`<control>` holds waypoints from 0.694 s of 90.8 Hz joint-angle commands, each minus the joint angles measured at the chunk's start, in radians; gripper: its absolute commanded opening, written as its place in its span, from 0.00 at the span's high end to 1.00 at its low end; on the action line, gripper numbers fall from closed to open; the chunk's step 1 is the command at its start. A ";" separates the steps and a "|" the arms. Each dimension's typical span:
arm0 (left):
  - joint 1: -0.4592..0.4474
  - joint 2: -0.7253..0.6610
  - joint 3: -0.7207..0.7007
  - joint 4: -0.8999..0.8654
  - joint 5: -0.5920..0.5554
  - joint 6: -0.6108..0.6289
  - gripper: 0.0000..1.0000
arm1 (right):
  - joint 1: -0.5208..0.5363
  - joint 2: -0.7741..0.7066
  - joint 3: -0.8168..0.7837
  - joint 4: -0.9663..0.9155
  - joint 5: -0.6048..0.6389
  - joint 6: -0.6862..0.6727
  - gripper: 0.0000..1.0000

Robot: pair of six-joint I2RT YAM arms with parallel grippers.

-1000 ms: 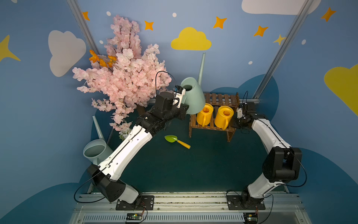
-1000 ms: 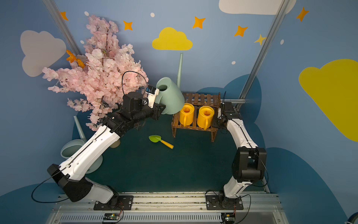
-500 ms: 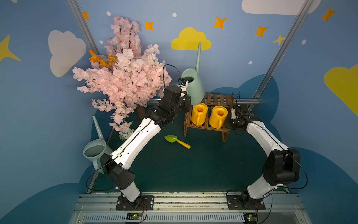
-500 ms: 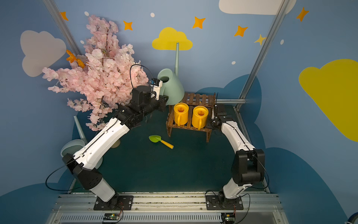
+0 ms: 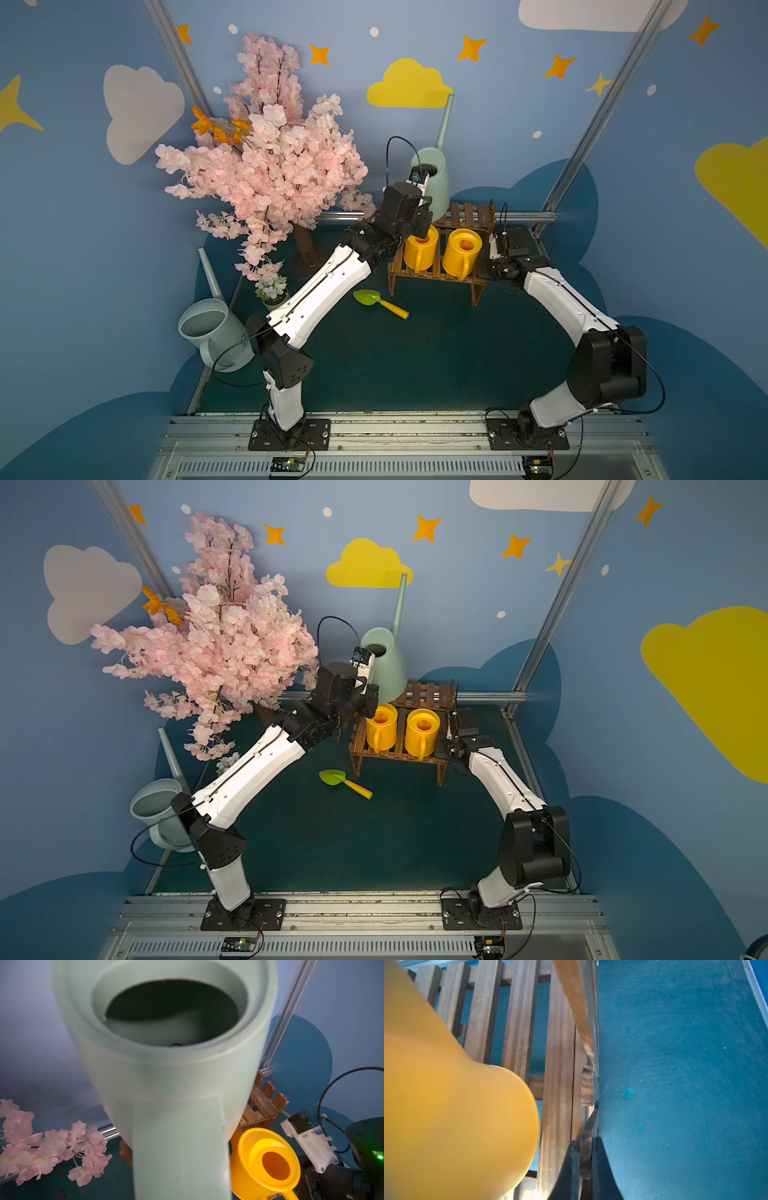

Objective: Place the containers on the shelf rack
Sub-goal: Move the shelf to the center of the board.

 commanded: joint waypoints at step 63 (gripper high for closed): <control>-0.017 0.090 0.260 -0.263 -0.162 -0.146 0.98 | 0.097 -0.045 -0.117 -0.079 -0.159 -0.014 0.95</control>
